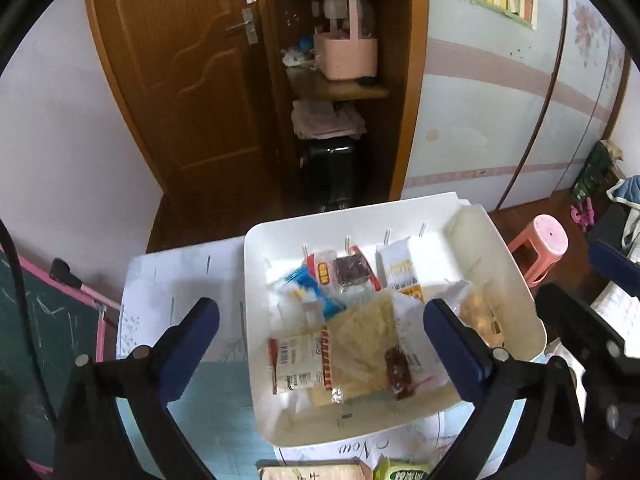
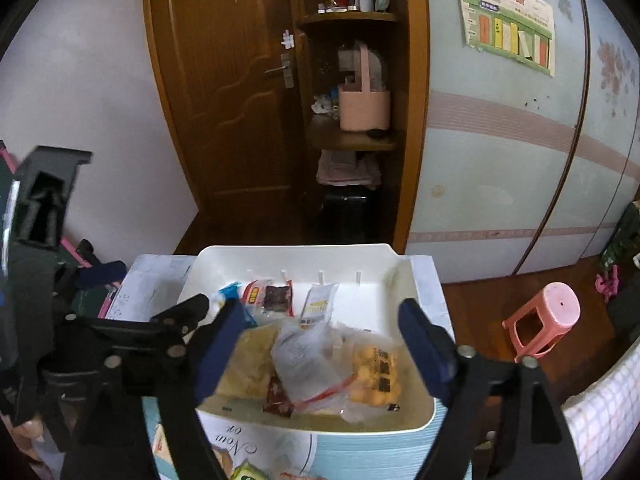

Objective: Organize snacks
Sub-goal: 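Open both tools to release the packets into the bin, then withdraw both tools from the bin toward the remaining snacks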

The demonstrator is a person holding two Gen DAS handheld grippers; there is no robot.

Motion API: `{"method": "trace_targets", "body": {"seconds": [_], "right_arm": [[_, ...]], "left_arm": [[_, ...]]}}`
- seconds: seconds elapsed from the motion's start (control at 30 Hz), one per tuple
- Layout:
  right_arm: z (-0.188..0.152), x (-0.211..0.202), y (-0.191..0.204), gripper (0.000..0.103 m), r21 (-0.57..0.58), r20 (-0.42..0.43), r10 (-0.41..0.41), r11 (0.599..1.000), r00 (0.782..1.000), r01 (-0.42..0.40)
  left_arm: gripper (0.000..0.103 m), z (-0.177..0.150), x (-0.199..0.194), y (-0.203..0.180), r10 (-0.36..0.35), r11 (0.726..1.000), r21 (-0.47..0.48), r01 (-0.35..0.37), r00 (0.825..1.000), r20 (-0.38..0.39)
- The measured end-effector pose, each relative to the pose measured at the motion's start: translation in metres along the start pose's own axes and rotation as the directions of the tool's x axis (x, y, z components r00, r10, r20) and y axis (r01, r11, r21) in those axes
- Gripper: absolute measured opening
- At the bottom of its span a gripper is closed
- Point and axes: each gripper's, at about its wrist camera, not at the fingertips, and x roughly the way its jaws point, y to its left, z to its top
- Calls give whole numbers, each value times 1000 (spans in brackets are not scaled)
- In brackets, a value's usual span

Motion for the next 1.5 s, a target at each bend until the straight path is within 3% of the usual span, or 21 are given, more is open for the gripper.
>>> {"method": "trace_targets", "body": {"seconds": [0.27,0.53,1.03,1.5], "right_arm": [[0,-26,6,87,-1,41,5,1000,999,-5],[-4,-72,16,89,15,93,0,1000,996,-1],[-42,-171,32,89,34,188,41,998,981,-48],[-93,-209,19,89,72,210,20,997,978,-36]], "left_arm": [[102,-13,-34,3,-7,1000,10,7,999,36],[102,-26,-93,10,-4,1000,15,2,995,96],[102,-80,-210,22,-58,998,18,55,971,232],[102,-138,-233,31,-132,988,-45,149,955,266]]}}
